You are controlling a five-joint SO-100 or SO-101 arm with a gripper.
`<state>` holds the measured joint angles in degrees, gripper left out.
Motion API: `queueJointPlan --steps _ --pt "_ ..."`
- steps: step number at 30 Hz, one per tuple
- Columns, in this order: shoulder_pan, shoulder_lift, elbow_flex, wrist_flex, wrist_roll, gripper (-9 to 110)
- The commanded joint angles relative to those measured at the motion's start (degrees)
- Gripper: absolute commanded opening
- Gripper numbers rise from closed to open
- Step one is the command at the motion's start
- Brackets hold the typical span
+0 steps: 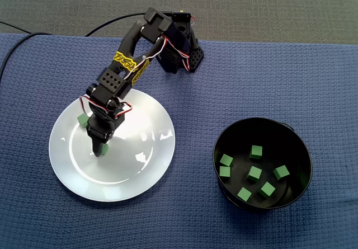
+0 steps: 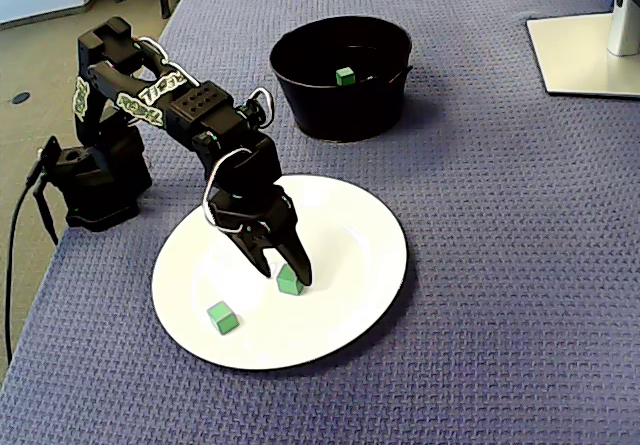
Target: Pick up the items on the white plate and put them in the black container.
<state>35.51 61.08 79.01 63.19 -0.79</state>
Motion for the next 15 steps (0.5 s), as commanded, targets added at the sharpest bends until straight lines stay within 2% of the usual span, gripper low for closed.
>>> queueJointPlan --steps 1,15 --pt "0.1 -0.6 -3.7 -0.5 -0.4 19" --pt "-0.4 -1.8 -5.3 0.4 -1.3 5"
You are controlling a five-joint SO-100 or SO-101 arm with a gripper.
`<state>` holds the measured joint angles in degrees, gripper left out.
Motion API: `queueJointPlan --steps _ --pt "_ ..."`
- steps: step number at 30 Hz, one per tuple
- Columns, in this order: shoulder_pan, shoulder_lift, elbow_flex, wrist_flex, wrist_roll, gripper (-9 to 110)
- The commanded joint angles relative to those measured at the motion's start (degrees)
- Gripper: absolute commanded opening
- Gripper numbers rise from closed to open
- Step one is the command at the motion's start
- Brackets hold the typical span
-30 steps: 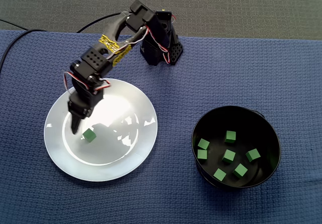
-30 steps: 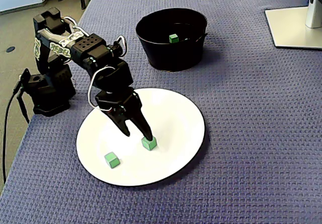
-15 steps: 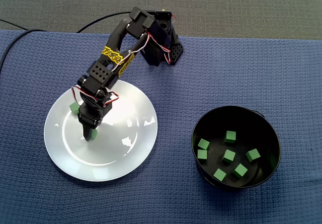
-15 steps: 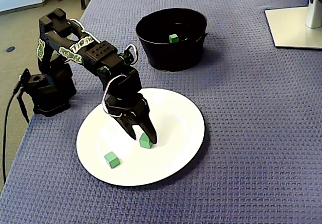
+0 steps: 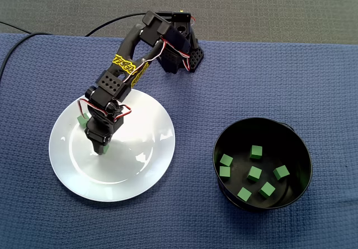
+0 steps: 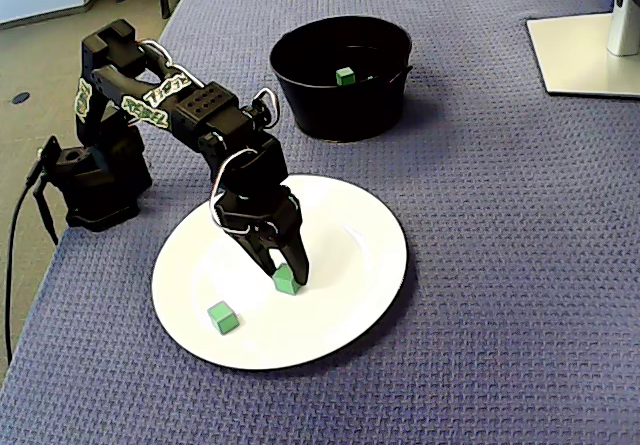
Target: Pick up the items on the white plate and put them in the black container.
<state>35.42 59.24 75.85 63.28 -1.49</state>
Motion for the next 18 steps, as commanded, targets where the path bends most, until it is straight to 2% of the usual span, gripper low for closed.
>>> queueJointPlan --steps 1,11,18 --pt "-0.4 0.0 -2.0 0.4 -0.7 3" --pt "0.1 1.4 -3.5 1.0 -1.8 0" --pt "-1.0 8.0 -11.5 9.9 -1.2 0"
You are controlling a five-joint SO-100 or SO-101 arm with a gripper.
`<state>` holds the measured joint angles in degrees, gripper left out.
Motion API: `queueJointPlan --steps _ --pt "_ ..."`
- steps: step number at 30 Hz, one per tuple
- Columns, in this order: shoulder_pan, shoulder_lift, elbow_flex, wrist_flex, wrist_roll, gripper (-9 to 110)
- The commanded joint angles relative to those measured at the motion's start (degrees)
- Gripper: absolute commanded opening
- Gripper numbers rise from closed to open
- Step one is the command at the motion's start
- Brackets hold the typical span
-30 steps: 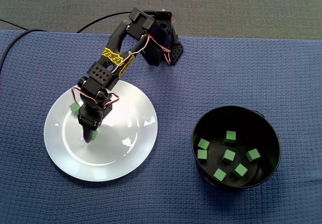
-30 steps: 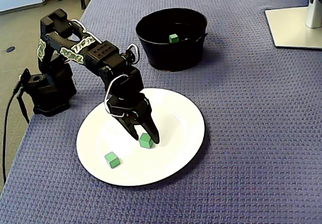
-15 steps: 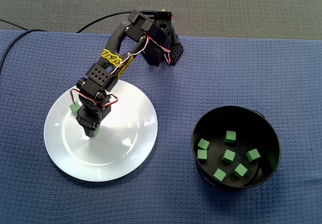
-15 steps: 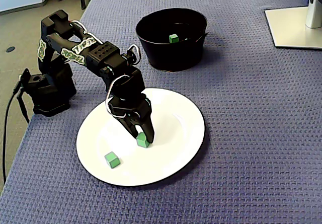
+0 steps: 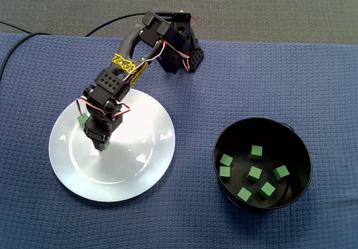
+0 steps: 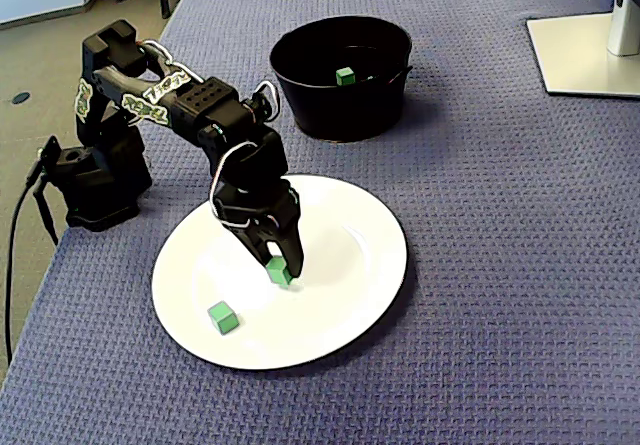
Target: Pick up the items on the white plate and put them in the black container.
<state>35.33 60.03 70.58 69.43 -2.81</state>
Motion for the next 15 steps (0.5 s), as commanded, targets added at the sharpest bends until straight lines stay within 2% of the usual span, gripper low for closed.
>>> queueJointPlan --steps 1,6,11,15 --pt "-1.5 8.9 -7.5 4.9 -0.2 0" --pt "-10.4 19.9 -15.6 13.2 -3.9 0" --pt "-30.9 30.4 -21.9 19.0 -11.0 0" --pt "-46.2 31.8 -21.4 17.3 -15.2 0"
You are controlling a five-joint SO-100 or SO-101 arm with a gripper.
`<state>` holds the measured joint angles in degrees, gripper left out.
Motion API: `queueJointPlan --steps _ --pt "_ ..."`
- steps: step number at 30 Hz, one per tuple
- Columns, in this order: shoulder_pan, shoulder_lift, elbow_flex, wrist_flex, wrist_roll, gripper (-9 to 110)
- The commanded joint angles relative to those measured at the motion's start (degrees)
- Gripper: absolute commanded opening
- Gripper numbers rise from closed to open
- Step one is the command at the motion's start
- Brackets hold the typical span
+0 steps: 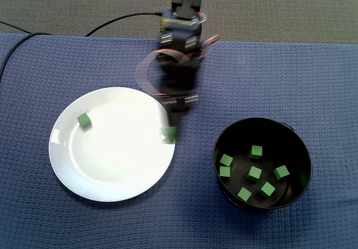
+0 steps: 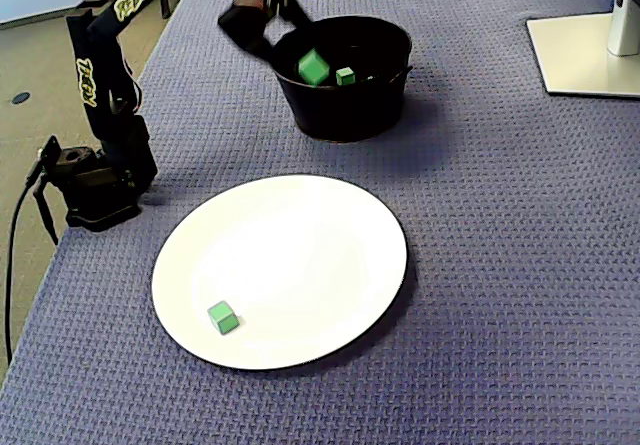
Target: Pick up the items on the white plate and put them in the black container.
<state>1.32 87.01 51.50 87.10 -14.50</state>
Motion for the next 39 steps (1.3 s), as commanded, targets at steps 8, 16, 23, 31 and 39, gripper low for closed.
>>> queueJointPlan --steps 8,16,23,31,39 --pt "-25.0 -3.0 11.4 -9.1 -7.5 0" --pt "-26.4 -6.3 25.8 -24.0 -7.0 0" --pt "-27.6 -8.1 29.3 -28.2 -6.8 2" --pt "-27.2 -3.1 20.3 -17.3 -5.4 22" --pt "-14.2 6.3 -8.8 8.3 -8.8 26"
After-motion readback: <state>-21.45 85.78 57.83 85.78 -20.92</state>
